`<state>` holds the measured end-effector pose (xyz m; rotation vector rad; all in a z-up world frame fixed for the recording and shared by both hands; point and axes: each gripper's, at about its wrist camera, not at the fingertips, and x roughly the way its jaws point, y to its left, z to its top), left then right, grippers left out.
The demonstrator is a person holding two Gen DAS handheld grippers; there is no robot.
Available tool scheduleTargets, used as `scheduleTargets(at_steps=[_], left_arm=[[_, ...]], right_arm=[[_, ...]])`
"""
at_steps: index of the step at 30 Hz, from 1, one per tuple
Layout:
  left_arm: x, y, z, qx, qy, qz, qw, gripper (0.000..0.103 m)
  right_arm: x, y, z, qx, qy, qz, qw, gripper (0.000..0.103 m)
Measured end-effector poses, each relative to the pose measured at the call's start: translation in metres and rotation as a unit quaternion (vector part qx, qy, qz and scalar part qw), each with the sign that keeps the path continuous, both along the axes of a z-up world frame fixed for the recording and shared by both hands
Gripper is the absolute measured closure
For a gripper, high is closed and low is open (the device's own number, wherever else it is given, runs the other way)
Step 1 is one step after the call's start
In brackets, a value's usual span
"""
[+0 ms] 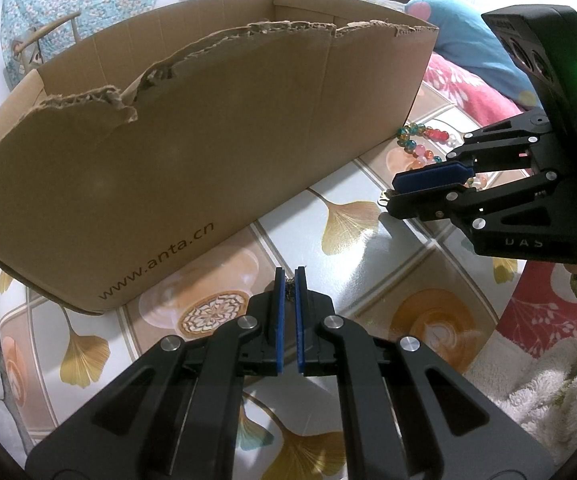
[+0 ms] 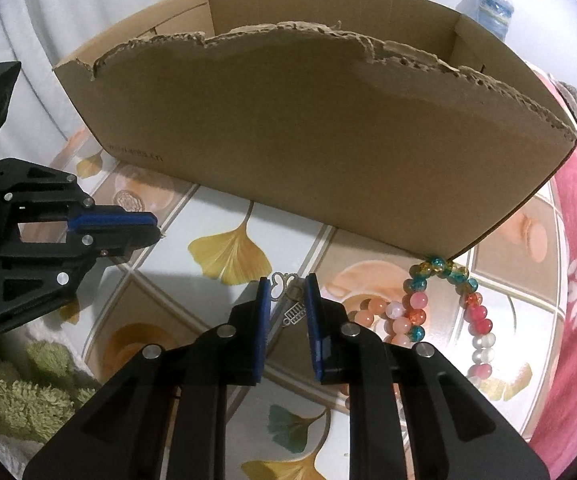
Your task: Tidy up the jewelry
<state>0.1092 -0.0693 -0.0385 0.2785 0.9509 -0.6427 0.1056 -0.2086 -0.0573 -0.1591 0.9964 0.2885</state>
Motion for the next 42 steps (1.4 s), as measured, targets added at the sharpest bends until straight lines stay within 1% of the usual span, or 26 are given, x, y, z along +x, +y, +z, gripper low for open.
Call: scheduleTargets(at_steps=[6,11,12,13,18,22,24,25,26,27,29,35,39,42], left_arm=[[0.0,0.0,0.001,-0.002,0.0,0.001,1.0,0.099],[-0.002,0.002,0.008,-0.01,-0.003,-0.001,0.9999,0.099],[-0.002,0.002,0.01,-0.013,-0.004,-0.002,0.9999,0.099],[-0.003,0.003,0.012,-0.015,-0.004,-0.002,0.9999,0.099],[-0.009,0.006,0.026,-0.021,-0.019,-0.007,0.9996,0.099],[-0.014,0.008,0.032,-0.023,-0.026,-0.004,0.9994,0.099],[-0.015,0.01,0.033,-0.024,-0.027,-0.003,0.9994,0.099],[-0.016,0.01,0.033,-0.024,-0.026,-0.003,0.9994,0.099],[-0.017,0.01,0.033,-0.024,-0.025,-0.002,0.9994,0.099],[-0.017,0.01,0.032,-0.023,-0.024,-0.002,0.9995,0.099],[-0.016,0.009,0.028,-0.016,-0.017,-0.002,0.9997,0.099],[-0.009,0.013,0.019,-0.01,0.004,0.005,0.9999,0.098],[-0.003,0.012,0.014,-0.013,0.013,0.005,0.9998,0.095],[0.001,0.008,0.009,-0.012,0.021,-0.002,0.9997,0.09]], right_arm=[[-0.004,-0.005,0.011,0.007,-0.005,-0.003,1.0,0.086],[-0.007,-0.009,0.019,0.015,-0.015,-0.007,1.0,0.086],[-0.008,-0.01,0.021,0.016,-0.016,-0.007,1.0,0.089],[-0.01,-0.011,0.023,0.02,-0.017,-0.007,1.0,0.098],[-0.015,-0.017,0.032,0.022,-0.027,-0.011,0.999,0.098],[-0.018,-0.023,0.032,0.035,-0.019,-0.015,0.999,0.098],[-0.017,-0.027,0.03,0.045,-0.013,-0.017,0.999,0.094],[-0.015,-0.029,0.029,0.049,-0.009,-0.018,0.999,0.085],[-0.012,-0.027,0.028,0.048,-0.01,-0.02,0.999,0.079],[-0.014,-0.025,0.028,0.044,-0.012,-0.02,0.999,0.068],[-0.012,-0.022,0.026,0.034,-0.012,-0.017,0.999,0.067],[-0.007,-0.02,0.02,0.033,-0.004,-0.014,0.999,0.067],[-0.005,-0.022,0.016,0.035,0.002,-0.017,0.999,0.067],[-0.004,-0.022,0.015,0.036,0.005,-0.018,0.999,0.067]])
